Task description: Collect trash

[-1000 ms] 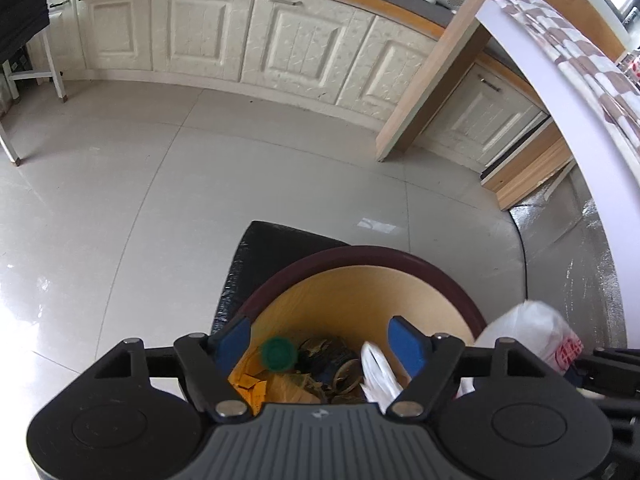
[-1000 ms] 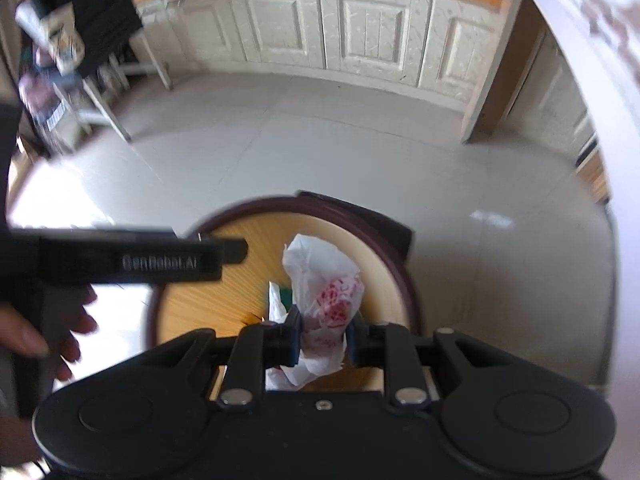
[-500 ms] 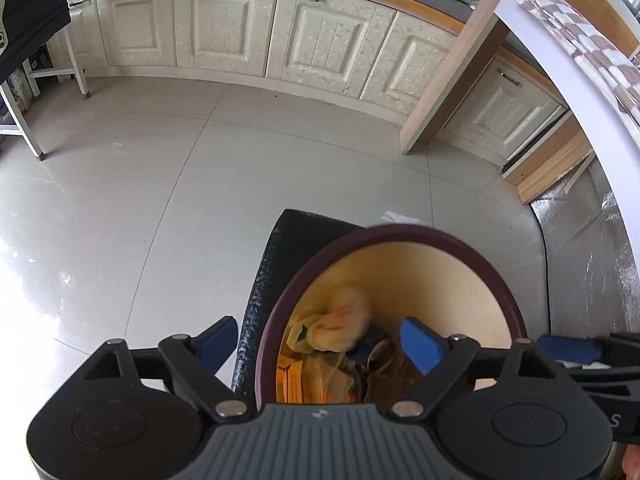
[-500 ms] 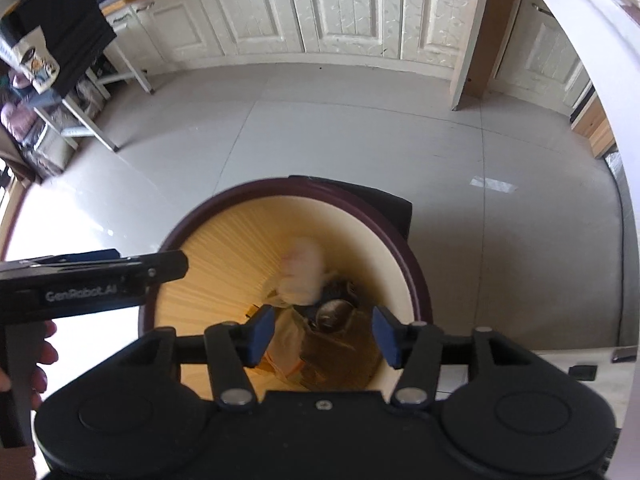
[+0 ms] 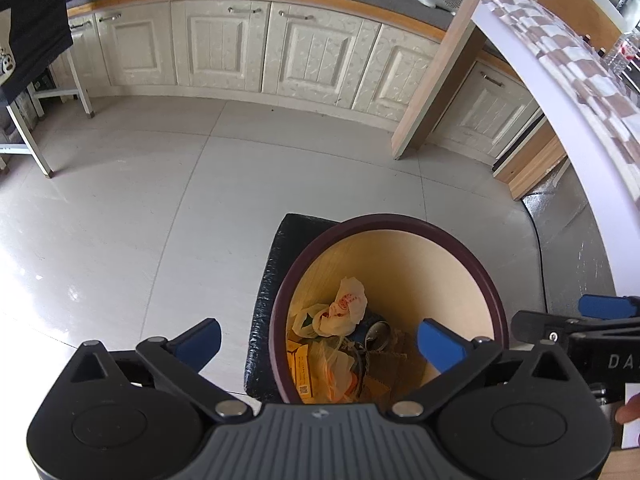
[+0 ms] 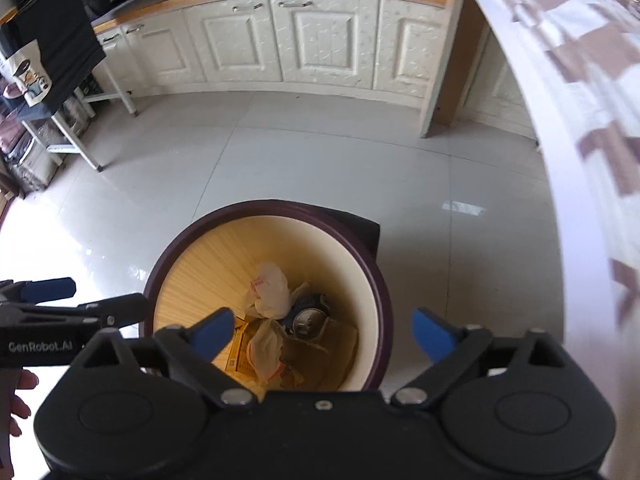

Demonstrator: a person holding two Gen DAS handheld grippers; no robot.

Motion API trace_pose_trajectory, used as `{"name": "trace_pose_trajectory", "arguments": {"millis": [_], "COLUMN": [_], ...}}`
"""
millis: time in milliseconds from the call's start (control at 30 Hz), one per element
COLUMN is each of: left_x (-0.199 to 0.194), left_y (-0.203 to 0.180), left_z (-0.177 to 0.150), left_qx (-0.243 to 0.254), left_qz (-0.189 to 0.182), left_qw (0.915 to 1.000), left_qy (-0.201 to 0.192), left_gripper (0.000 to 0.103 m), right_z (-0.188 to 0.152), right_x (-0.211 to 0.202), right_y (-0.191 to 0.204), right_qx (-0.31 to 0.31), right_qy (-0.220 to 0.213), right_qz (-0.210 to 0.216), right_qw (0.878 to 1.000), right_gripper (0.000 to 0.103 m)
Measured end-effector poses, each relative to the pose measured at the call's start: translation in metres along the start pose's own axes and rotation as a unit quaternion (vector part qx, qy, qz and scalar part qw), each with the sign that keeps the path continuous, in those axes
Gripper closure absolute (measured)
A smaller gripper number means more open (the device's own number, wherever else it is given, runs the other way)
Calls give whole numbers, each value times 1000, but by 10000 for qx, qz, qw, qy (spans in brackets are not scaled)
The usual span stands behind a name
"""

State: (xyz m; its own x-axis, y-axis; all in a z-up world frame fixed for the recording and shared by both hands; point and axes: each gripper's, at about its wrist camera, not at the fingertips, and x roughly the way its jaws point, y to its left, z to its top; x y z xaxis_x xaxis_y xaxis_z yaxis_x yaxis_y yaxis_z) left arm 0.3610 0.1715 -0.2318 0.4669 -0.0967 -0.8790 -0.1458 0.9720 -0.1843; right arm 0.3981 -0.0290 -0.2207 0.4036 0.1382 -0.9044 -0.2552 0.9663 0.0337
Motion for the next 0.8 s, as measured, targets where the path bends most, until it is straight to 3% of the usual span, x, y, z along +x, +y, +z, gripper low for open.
{"name": "trace_pose_trajectory", "arguments": {"millis": [133,367,800], "left_x": [-23,-82,-213], "left_y": [-1,-5,-9], "left_z": [-5,-14,-47], "left_qx": [96,242,409], "left_qz": [-131,-38,50], "left_qw": [9998,9982,9862], "left_qy": [-129,-539,-1601], "left_gripper": [0,0,0], "right_z": [-6,-13,-52], "right_x": [-22,-76,-196], "right_y": [6,19,27], "right_qx": [-12,-80,-240], "right_qy": [-133,-577,-1586], "right_qz": [-60,23,84], "right_qw": [9999,9983,9870], "right_gripper": [0,0,0]}}
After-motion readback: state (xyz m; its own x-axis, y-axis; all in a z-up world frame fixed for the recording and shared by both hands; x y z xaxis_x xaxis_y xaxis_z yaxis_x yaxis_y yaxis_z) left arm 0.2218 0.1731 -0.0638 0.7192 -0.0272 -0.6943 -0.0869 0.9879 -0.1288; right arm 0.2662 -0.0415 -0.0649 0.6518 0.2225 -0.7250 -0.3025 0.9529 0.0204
